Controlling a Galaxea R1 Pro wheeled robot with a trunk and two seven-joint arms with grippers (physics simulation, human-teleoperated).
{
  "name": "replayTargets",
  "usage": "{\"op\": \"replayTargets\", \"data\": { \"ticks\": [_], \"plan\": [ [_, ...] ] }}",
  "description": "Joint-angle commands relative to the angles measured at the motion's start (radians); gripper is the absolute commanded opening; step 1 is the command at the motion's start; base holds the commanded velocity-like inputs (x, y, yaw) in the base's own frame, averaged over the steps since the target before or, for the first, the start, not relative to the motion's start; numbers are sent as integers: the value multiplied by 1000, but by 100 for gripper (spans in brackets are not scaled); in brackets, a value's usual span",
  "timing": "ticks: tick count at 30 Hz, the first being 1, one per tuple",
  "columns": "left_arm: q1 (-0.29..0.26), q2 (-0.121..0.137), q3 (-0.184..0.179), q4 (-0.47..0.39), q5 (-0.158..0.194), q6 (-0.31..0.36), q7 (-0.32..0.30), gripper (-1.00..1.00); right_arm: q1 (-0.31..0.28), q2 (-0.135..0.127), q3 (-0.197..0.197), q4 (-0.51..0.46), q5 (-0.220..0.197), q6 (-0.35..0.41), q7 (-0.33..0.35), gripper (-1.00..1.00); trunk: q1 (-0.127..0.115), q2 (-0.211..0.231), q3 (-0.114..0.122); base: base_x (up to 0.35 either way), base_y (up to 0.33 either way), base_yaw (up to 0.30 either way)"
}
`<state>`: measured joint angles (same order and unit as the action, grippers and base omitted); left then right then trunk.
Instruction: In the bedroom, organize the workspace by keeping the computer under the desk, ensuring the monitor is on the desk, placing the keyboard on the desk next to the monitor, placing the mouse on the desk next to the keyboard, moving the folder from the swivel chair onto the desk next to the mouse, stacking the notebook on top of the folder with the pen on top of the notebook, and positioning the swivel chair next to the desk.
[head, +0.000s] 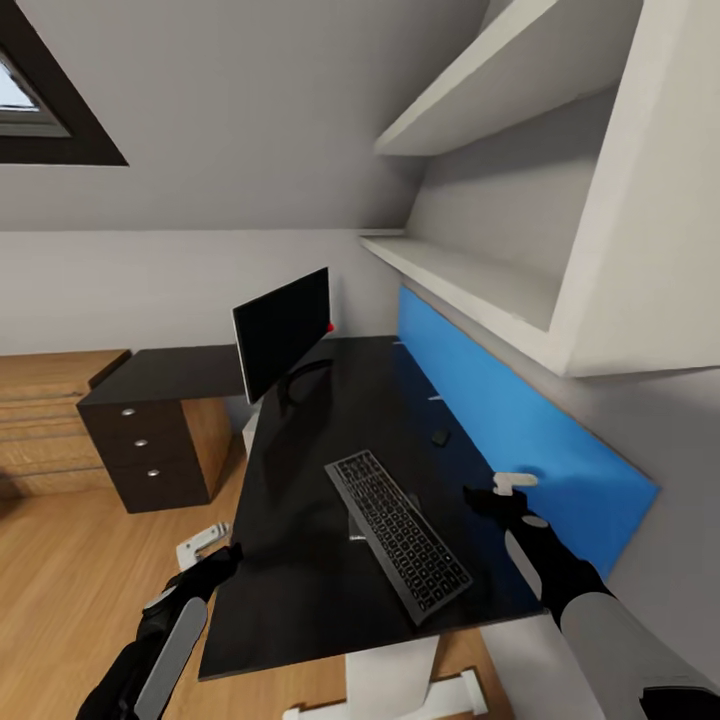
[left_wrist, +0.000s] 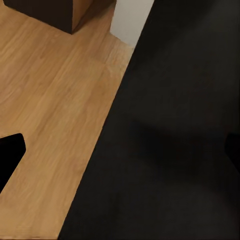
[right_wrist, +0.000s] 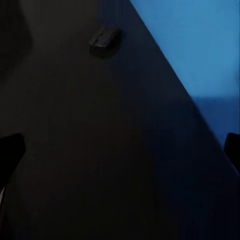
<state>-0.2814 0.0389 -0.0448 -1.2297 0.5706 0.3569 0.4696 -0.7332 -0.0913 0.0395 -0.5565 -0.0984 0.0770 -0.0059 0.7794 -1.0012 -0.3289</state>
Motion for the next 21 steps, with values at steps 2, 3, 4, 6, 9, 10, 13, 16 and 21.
{"op": "replayTargets", "data": {
  "ticks": [2,3,4,6,9,10,13,16,21],
  "plan": [
    [-1,11,0,-7,34,5,10,100,0,0,4,-2,-10,5,-1,100,0,-1,-1,91,-40,0],
    [-1,15,1,-11,44,6,10,100,0,1,5,-2,-10,5,-1,100,0,-1,-1,64,-28,0],
    [0,19,2,-14,53,7,10,100,0,1,4,-2,-10,5,-1,100,0,-1,-1,52,-23,0],
    [-1,27,3,-21,65,8,10,100,0,1,5,-2,-10,4,-1,100,0,-1,-1,37,-16,0],
    [0,45,6,-34,84,8,10,100,0,3,5,-1,-12,4,-1,100,0,-1,-1,13,-6,30],
    [0,45,6,-34,84,8,11,100,0,3,5,-1,-12,4,-1,100,0,-1,-1,1,-1,126],
    [-1,46,6,-34,83,7,11,100,1,5,5,-1,-13,-1,-2,100,0,-1,-1,1,0,200],
    [-1,47,6,-34,83,7,12,100,1,6,5,0,-13,-23,-2,100,0,-1,-1,0,0,264],
    [-1,47,6,-34,82,7,12,100,2,7,5,2,-12,-65,-3,100,0,-1,-1,3,3,273]
  ]
}}
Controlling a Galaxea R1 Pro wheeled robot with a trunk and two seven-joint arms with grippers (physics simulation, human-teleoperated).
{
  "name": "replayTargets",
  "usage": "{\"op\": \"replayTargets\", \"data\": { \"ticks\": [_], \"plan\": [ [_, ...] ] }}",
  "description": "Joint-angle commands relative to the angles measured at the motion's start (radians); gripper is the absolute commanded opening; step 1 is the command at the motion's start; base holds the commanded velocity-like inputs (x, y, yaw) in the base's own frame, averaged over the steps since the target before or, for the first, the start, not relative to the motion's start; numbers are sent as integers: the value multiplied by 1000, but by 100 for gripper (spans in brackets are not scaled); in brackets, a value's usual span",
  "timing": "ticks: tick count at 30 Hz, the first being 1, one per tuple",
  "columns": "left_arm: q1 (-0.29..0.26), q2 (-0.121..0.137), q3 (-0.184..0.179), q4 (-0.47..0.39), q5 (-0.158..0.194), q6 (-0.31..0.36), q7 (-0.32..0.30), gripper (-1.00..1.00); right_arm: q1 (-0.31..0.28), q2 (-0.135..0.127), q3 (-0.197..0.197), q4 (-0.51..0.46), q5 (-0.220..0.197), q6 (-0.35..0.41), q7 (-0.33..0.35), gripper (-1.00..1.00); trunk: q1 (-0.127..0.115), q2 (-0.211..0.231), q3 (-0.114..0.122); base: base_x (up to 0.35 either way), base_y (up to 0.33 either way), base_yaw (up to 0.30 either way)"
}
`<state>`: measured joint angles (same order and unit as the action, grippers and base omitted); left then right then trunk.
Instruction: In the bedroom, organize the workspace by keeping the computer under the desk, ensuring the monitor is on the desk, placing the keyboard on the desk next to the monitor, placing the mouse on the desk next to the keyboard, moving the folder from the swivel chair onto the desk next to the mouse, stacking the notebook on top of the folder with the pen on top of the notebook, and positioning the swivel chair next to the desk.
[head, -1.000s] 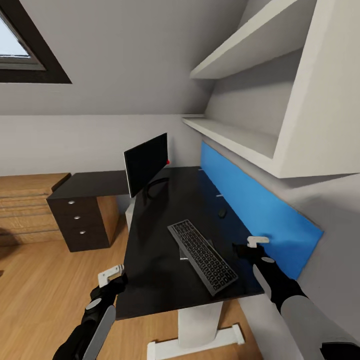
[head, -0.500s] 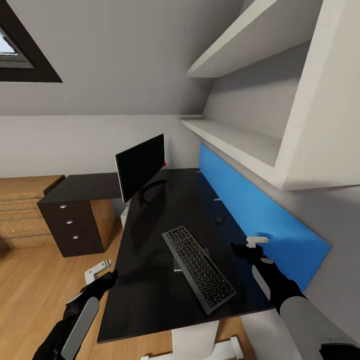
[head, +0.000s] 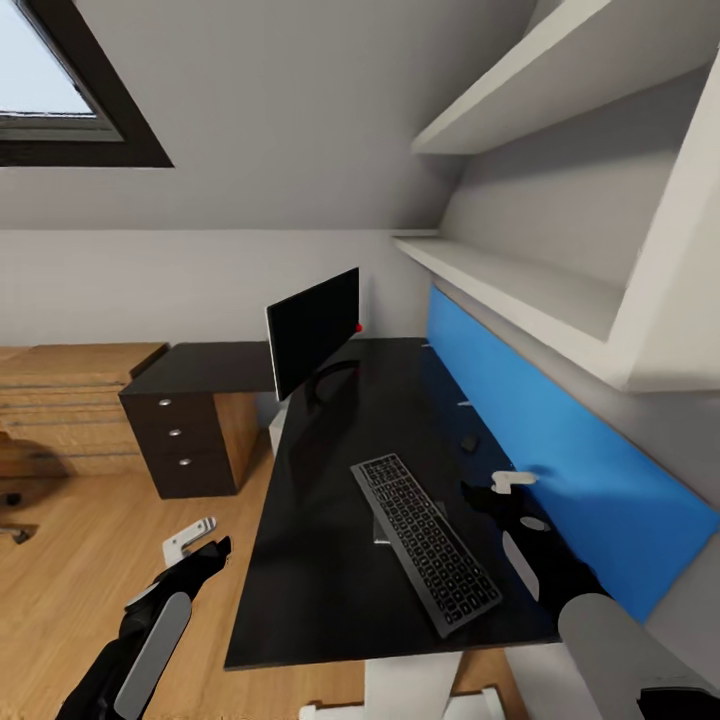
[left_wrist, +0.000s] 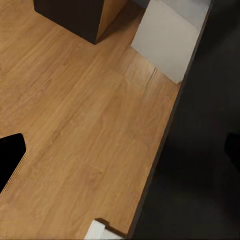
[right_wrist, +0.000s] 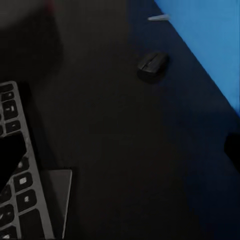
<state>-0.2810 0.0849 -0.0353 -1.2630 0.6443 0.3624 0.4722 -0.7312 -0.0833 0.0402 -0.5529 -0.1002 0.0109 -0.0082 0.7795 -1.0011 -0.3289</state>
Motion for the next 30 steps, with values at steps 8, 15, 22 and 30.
{"op": "replayTargets", "data": {
  "ticks": [8,15,22,30],
  "plan": [
    [-1,1,-3,-1,8,1,9,100,1,-2,3,-1,-10,-8,-1,100,0,-1,-1,144,122,144],
    [-1,1,-3,-1,5,1,9,100,1,-3,4,2,-9,-14,2,100,0,-1,-1,67,56,18],
    [-1,1,-3,-1,4,2,8,100,1,-3,3,2,-8,-15,2,100,0,-1,-1,74,5,1],
    [-1,1,-3,-1,3,3,8,100,1,-4,3,3,-7,-16,2,100,0,-1,-1,38,0,0]
  ]
}}
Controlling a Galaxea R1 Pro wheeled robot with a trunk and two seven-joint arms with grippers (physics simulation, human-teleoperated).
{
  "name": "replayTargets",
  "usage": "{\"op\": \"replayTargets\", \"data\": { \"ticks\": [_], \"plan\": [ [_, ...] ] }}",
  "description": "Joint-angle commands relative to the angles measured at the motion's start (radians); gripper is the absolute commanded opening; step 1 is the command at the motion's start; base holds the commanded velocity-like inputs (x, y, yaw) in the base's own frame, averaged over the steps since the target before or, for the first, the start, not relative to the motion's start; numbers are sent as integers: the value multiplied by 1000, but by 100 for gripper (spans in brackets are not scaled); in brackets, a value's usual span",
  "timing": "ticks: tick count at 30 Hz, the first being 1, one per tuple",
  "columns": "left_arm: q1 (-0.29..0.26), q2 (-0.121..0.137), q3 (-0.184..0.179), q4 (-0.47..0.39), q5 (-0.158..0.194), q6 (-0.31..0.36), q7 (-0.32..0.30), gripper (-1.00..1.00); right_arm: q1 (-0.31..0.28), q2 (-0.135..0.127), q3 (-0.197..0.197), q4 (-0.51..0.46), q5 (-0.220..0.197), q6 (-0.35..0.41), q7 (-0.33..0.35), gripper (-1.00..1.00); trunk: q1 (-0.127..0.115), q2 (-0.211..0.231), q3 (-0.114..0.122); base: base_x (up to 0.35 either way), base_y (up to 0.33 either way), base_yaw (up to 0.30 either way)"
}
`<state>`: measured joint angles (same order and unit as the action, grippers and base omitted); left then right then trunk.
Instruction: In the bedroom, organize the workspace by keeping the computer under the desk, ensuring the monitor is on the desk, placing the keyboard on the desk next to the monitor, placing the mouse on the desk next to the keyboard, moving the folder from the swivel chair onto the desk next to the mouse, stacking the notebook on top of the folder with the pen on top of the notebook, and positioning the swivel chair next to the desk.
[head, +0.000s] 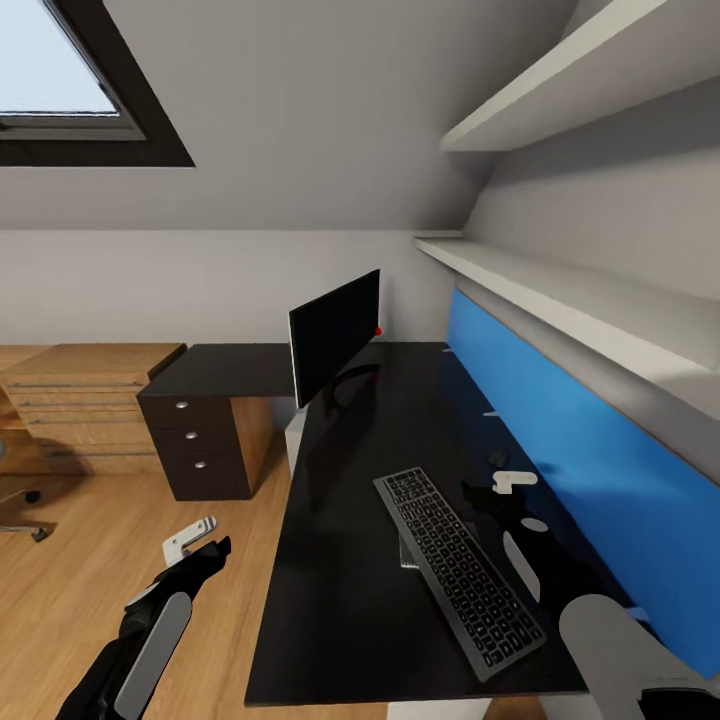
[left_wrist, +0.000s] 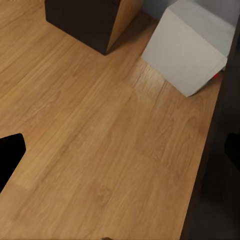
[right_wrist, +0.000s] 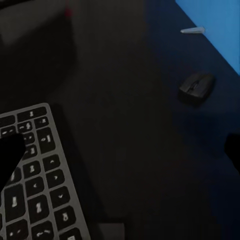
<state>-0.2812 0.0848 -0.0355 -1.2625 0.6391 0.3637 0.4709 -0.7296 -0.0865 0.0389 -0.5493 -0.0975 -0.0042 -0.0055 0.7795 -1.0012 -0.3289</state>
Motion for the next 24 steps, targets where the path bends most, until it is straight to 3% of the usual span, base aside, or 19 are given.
{"op": "replayTargets", "data": {
  "ticks": [1,14,22,24],
  "plan": [
    [-1,1,-3,-1,8,1,9,100,-1,-1,4,0,-10,0,-1,100,0,-1,-1,101,0,0],
    [-1,3,-3,-6,9,3,9,100,-1,-2,5,2,-9,-4,0,100,0,-1,-1,155,0,0],
    [-1,28,-3,-18,10,4,9,100,-11,-2,4,47,-10,-9,-10,100,0,-1,-1,10,0,0],
    [-1,32,-3,-20,10,4,9,100,-48,-3,4,85,-10,-5,-22,100,0,-1,-1,2,0,0]
  ]
}}
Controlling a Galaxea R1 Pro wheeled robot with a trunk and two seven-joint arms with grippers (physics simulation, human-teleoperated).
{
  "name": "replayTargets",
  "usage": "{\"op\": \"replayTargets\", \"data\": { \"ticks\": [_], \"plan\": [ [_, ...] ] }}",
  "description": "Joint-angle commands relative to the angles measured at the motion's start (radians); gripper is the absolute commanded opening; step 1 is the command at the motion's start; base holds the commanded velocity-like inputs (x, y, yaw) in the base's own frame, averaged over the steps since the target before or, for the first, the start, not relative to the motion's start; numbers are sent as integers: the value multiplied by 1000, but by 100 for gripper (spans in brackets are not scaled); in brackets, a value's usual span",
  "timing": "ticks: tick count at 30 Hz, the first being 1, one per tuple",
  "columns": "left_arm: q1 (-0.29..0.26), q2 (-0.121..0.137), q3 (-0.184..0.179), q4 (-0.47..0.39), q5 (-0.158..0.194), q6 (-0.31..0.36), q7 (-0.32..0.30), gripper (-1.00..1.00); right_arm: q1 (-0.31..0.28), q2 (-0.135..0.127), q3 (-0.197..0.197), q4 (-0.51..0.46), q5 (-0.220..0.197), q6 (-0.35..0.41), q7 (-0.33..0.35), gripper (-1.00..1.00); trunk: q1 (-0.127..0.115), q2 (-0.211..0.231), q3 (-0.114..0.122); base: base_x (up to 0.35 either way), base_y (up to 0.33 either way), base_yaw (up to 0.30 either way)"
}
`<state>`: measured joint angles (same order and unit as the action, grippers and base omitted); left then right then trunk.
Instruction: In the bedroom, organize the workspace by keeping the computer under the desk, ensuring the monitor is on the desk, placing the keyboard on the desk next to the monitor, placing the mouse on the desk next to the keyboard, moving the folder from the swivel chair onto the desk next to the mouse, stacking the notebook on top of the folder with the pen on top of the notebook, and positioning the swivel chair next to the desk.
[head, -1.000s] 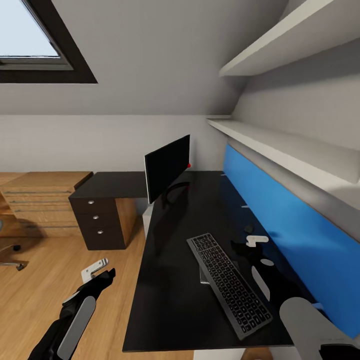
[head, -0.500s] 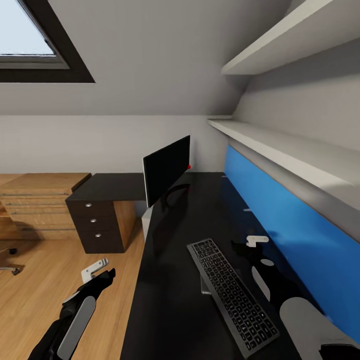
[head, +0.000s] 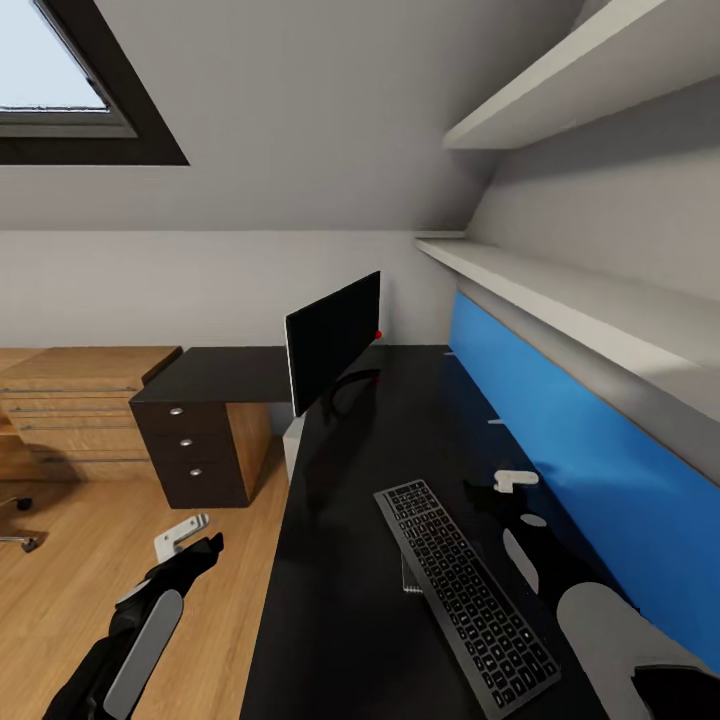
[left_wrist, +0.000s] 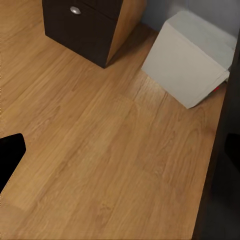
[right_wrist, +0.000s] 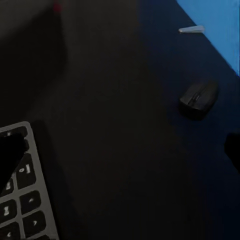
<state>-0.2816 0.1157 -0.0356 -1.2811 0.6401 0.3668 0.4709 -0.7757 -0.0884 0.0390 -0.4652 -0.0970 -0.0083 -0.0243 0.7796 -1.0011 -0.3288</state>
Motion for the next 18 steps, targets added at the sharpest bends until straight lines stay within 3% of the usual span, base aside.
{"op": "replayTargets", "data": {
  "ticks": [1,2,5,7,9,13,18],
  "plan": [
    [-1,2,-3,-2,9,1,9,100,-23,-1,4,15,-10,1,-10,100,0,-1,-1,1,0,0],
    [-1,3,-3,-5,9,2,9,100,-100,-3,4,72,-10,8,-41,100,0,-1,-1,0,0,0],
    [-1,4,-3,-18,9,4,9,100,-221,-11,4,174,-10,17,-86,100,0,-1,-1,0,0,0],
    [-1,5,-4,-51,9,30,9,100,-334,-16,4,254,-11,41,-118,100,0,-1,-1,0,0,0],
    [-1,5,-4,-79,9,75,9,100,-382,-18,4,282,-11,84,-131,100,0,-1,-1,0,0,0],
    [-1,5,-4,-103,9,125,9,100,-418,-19,3,304,-15,123,-141,100,0,-1,-1,0,0,0],
    [-1,5,-4,-111,9,143,9,100,-430,-20,3,311,-15,93,-140,100,0,-1,-1,0,0,0]
  ]
}}
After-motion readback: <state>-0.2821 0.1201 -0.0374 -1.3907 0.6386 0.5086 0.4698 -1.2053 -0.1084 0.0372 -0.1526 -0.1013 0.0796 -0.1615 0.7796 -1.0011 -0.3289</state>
